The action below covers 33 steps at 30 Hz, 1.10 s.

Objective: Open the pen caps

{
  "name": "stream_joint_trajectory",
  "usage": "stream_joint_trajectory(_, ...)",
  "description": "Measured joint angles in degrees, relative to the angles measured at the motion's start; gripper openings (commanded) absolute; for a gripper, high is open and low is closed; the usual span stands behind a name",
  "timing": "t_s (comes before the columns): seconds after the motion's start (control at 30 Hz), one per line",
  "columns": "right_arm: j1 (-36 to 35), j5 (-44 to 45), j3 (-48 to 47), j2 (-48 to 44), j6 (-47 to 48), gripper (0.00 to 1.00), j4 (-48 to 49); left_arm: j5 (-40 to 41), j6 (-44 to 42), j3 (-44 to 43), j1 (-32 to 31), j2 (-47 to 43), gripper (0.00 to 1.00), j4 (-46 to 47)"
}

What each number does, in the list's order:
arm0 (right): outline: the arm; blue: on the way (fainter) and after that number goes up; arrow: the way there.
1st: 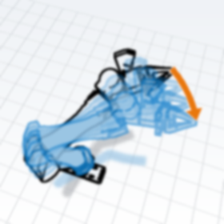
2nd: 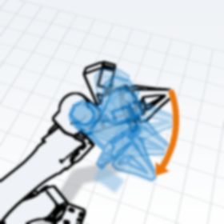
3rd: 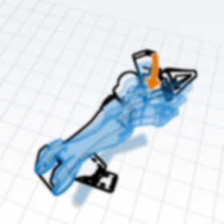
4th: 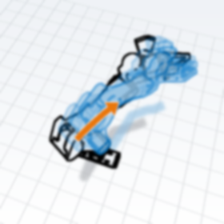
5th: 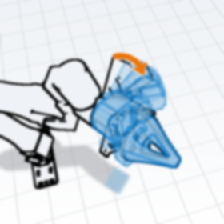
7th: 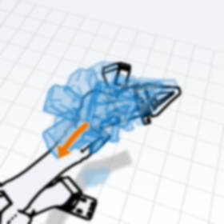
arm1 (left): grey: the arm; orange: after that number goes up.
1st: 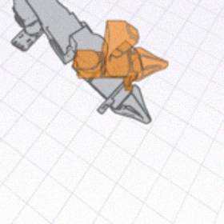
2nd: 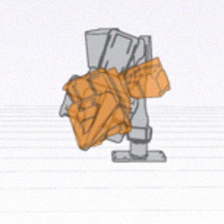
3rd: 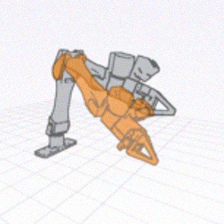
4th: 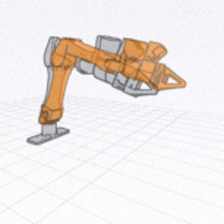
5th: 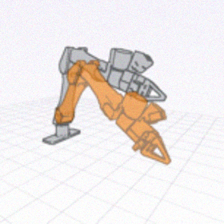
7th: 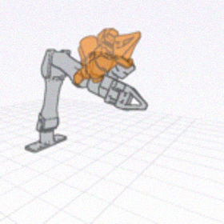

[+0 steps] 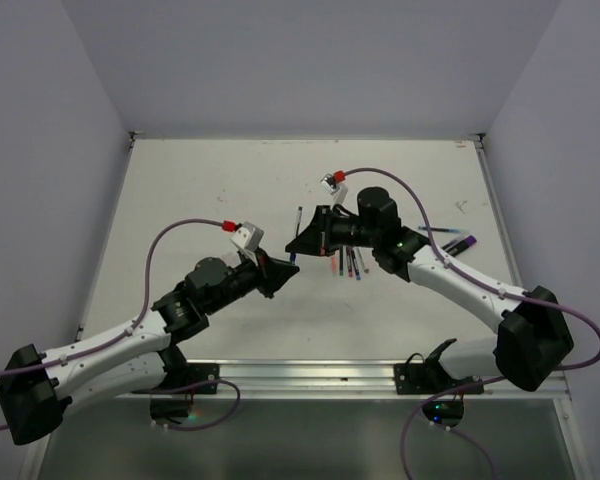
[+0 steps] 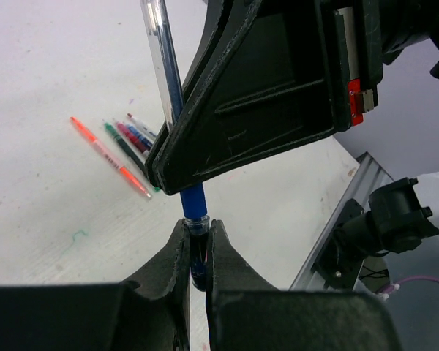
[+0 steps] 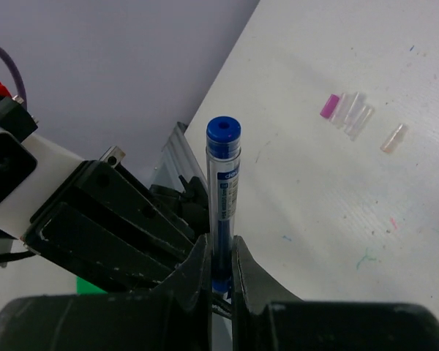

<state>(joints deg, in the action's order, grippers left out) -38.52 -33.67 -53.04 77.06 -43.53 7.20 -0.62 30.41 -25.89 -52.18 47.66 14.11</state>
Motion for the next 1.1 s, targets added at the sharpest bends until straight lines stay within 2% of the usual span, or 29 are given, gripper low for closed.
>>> stream_joint_trajectory(0.17, 1.9, -1.8, 0.1, -1.4, 1.5, 0.0, -0.3, -3.3, 0.1, 0.3, 1.0, 2.3, 0.0, 5.1)
stream_joint_trajectory(0.3, 2.4, 0.4, 1.8, -4.2, 0.3, 0.0, -0.4, -5.2, 0.5, 0.4, 1.5, 3.3, 0.0, 7.6)
stream_joint_trajectory(0.43, 2.3, 5.8, 1.7, -5.4, -2.0, 0.0, -4.8, -4.2, 0.7, -1.0, 1.9, 5.2, 0.0, 6.2)
stream_joint_trajectory(0.5, 2.4, 10.6, 0.0, -4.7, -2.8, 0.0, -7.8, -4.3, 0.4, -3.3, 1.9, 7.2, 0.0, 2.0)
stream_joint_trajectory(0.6, 7.6, 21.4, -2.0, -2.8, -2.3, 0.0, -7.5, -9.9, 0.4, -3.5, 1.4, 8.7, 0.0, -1.6)
stream_joint_trajectory(0.7, 11.3, 23.6, -0.7, -1.8, -2.6, 0.0, -5.1, -17.1, 0.5, -3.4, 1.4, 8.9, 0.0, -0.3)
stream_joint_trajectory(0.77, 11.8, 24.1, -0.6, -0.9, -2.4, 0.0, -5.4, -18.3, 0.3, -3.7, 1.4, 8.9, 0.0, -0.6)
stream_joint_trajectory(0.87, 11.6, 26.0, -2.8, 1.2, 0.0, 0.0, -11.3, -12.2, 0.2, -7.0, 1.4, 9.8, 0.0, -7.6)
stream_joint_trajectory(0.97, 11.6, 28.8, -7.1, 3.8, 4.2, 0.0, -19.5, -1.2, 1.6, -11.0, 3.1, 10.6, 0.0, -17.4)
stream_joint_trajectory(1.1, 13.0, 31.0, -8.5, 4.3, 10.1, 0.0, -27.8, 15.8, 5.0, -12.2, 8.5, 10.6, 0.0, -30.1)
